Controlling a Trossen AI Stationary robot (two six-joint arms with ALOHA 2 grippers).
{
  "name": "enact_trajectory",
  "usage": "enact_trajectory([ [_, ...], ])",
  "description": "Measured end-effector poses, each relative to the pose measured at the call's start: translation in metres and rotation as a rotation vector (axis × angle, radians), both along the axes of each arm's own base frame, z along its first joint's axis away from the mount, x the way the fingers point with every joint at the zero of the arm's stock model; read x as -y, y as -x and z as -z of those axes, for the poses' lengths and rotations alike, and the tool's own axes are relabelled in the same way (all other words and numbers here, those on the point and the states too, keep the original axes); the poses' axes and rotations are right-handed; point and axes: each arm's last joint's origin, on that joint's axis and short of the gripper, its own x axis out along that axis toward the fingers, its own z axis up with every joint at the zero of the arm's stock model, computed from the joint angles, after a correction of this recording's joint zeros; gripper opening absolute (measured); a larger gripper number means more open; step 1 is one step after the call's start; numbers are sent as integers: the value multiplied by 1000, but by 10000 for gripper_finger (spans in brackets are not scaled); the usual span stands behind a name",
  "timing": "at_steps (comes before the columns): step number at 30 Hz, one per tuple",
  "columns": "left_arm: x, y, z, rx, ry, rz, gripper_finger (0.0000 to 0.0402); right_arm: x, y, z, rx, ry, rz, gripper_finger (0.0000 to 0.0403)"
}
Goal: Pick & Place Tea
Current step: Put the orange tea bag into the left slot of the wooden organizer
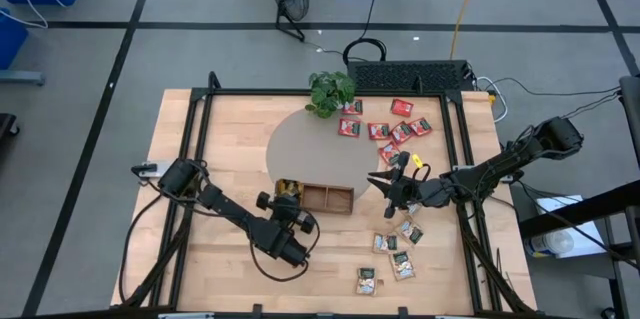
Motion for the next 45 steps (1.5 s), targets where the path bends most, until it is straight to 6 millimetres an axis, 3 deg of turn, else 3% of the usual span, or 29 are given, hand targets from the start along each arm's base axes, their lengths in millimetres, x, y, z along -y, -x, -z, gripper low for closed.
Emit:
enact_trajectory([
  [9, 1, 0, 0, 24, 4, -12, 81, 0, 0, 0, 0, 0, 0, 45],
  [18, 15, -1, -7, 6, -32, 64, 146, 0, 0, 0, -2, 3, -1, 45],
  [28, 25, -17, -39, -119, -103, 195, 188, 3, -1, 0, -1, 1, 14, 45],
  [35, 25, -25, -77, -262, -165, 246, 181, 3, -1, 0, -1, 1, 13, 45],
  [39, 19, -26, -100, -406, -105, 265, 164, 3, -1, 0, -4, 2, 14, 45],
  [42, 8, -28, -106, -554, 6, 295, 129, 3, -1, 0, -4, 2, 14, 45],
  [45, -2, -33, -103, -658, 65, 351, 65, 3, -1, 1, -5, 2, 14, 45],
])
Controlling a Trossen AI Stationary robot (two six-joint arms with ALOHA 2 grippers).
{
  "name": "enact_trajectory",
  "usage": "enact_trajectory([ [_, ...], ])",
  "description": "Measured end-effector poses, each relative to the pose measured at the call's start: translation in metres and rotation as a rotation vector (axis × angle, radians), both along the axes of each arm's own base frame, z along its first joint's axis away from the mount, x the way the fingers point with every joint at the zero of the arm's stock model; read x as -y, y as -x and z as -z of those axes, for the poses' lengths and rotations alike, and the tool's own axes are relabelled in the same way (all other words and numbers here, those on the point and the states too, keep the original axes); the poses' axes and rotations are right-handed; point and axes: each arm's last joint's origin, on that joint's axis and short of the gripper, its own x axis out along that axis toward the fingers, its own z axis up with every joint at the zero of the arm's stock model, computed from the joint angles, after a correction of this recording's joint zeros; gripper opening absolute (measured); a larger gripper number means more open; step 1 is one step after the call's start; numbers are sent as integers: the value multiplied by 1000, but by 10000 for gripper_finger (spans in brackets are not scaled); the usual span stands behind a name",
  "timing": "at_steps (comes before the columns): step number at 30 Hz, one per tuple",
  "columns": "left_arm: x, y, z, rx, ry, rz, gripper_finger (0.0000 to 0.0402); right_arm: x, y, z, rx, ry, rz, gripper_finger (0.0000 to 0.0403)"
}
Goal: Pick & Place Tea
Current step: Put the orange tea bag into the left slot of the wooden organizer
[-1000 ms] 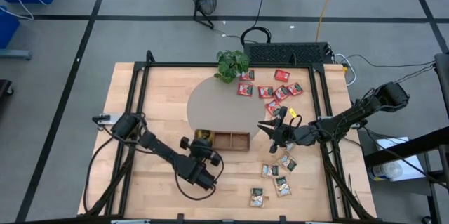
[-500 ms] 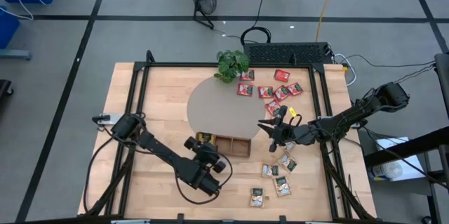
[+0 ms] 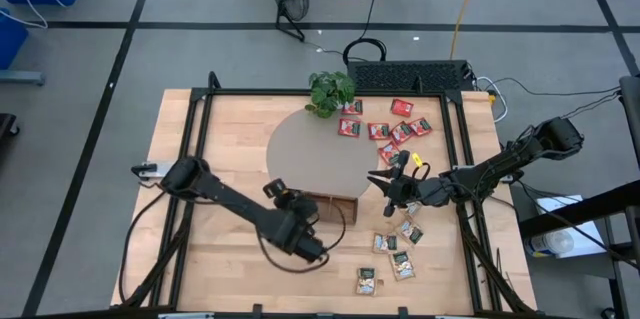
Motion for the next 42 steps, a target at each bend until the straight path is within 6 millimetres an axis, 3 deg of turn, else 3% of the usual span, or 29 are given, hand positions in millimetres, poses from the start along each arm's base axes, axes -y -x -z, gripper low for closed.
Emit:
enact_trajectory([
  [3, -11, -7, 5, -44, 32, 37, 12, 0, 0, 0, -4, 1, 0, 45],
  [10, -29, -23, 17, -78, 200, 119, 5, 0, 1, 2, -20, 7, 0, 45],
  [18, -43, -13, 45, -184, 261, 80, 2, 0, 1, 3, -31, 11, 0, 45],
  [30, -42, -15, 57, -185, 390, 112, 4, 0, 1, 3, -30, 11, 0, 45],
  [35, -42, -13, 40, -143, 344, 82, 2, 0, 1, 3, -30, 5, 2, 45],
  [42, -25, 1, -20, 143, 225, 198, 28, 0, 1, 4, -29, -13, 8, 45],
])
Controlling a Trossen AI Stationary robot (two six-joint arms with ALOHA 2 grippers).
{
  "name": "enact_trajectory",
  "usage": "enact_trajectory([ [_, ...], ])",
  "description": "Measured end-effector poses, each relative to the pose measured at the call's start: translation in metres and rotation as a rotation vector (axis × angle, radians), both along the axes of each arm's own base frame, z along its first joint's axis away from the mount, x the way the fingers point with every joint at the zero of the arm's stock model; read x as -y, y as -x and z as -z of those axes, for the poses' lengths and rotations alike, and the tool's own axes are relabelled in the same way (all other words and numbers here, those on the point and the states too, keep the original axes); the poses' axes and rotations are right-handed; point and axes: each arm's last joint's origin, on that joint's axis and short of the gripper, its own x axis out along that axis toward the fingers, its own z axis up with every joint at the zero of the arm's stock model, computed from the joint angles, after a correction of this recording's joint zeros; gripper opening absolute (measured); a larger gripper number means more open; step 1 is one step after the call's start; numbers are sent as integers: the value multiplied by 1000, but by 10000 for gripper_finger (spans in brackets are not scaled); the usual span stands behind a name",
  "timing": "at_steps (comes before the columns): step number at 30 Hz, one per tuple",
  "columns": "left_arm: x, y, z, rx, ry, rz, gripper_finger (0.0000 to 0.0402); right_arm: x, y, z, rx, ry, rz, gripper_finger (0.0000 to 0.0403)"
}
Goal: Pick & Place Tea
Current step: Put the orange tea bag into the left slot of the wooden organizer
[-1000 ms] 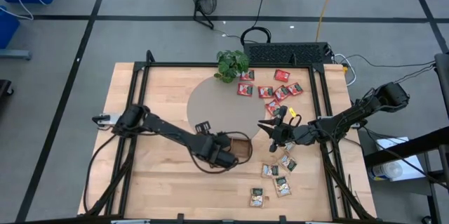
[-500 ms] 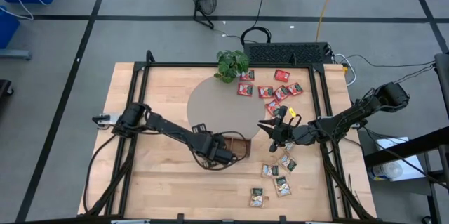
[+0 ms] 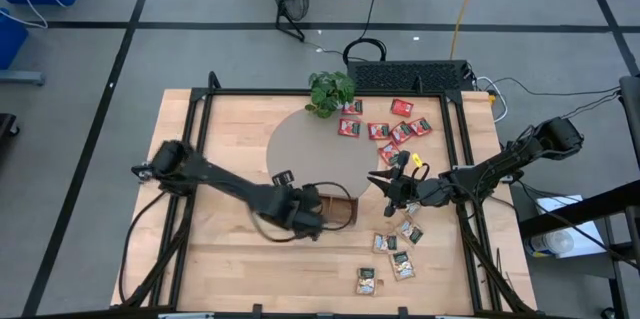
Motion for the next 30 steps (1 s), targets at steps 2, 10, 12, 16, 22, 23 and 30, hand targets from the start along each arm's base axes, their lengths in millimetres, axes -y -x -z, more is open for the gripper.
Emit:
enact_trajectory([
  [2, 10, 12, -20, 130, -69, 58, 36, 0, 0, 1, 0, -14, 4, 45],
  [10, 5, 79, -15, 571, -48, 212, 46, 0, 0, 0, 12, -34, 7, 45],
  [12, -13, 100, 5, 654, 0, 202, 46, 0, 0, 0, 19, -37, 7, 45],
  [16, -49, 142, 46, 825, 128, 142, 46, 0, 0, 0, 22, -45, 10, 45],
  [22, -74, 189, 77, 1072, 272, 199, 38, 0, 0, 0, 38, -85, 19, 45],
  [23, -75, 194, 79, 1094, 274, 214, 32, 0, 0, 0, 42, -98, 15, 45],
  [30, -81, 215, 85, 1109, 243, 352, 11, 2, 7, -13, 79, -262, -127, 45],
])
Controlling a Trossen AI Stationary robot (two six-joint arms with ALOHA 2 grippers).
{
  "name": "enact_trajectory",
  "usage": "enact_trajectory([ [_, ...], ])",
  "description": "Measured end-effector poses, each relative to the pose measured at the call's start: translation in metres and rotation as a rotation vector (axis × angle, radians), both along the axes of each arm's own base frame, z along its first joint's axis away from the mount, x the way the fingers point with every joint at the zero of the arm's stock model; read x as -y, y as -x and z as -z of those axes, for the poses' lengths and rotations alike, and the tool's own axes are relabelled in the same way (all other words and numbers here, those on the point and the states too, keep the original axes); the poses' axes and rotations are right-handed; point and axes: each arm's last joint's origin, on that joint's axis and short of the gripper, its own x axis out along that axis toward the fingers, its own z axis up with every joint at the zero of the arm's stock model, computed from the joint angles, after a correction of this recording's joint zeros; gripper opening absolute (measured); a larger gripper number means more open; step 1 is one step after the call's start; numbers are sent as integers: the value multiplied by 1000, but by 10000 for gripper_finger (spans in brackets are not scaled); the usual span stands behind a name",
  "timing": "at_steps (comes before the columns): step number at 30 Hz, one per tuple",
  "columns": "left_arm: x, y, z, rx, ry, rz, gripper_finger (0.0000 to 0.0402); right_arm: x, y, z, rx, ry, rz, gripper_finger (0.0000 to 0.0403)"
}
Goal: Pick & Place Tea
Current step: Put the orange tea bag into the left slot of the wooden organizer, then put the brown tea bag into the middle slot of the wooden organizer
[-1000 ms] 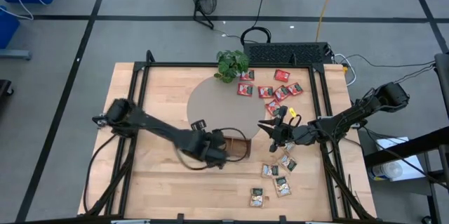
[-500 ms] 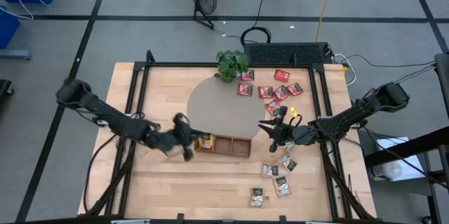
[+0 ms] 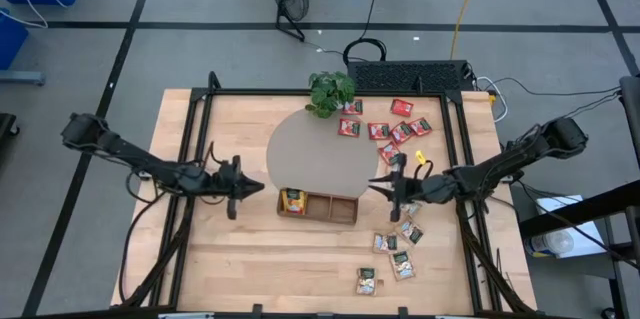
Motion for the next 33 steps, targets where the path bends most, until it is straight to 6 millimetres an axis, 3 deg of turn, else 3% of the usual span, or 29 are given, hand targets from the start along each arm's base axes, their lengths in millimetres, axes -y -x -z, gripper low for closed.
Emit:
enact_trajectory([
  [5, -3, 7, 0, -27, -105, -8, 28, 13, 12, -11, 10, -98, -27, 45],
  [11, -8, 9, -6, 15, -125, -39, 17, 16, 20, -21, 27, -224, -226, 45],
  [17, -8, 8, -6, 18, -23, -49, 5, 12, 24, -25, 37, -251, -296, 45],
  [26, -8, 8, -6, 20, 46, -55, 49, 12, 32, -45, 201, -184, -385, 45],
  [33, -8, 8, -6, 20, 46, -55, 62, 11, 33, -49, 237, -242, -393, 45],
])
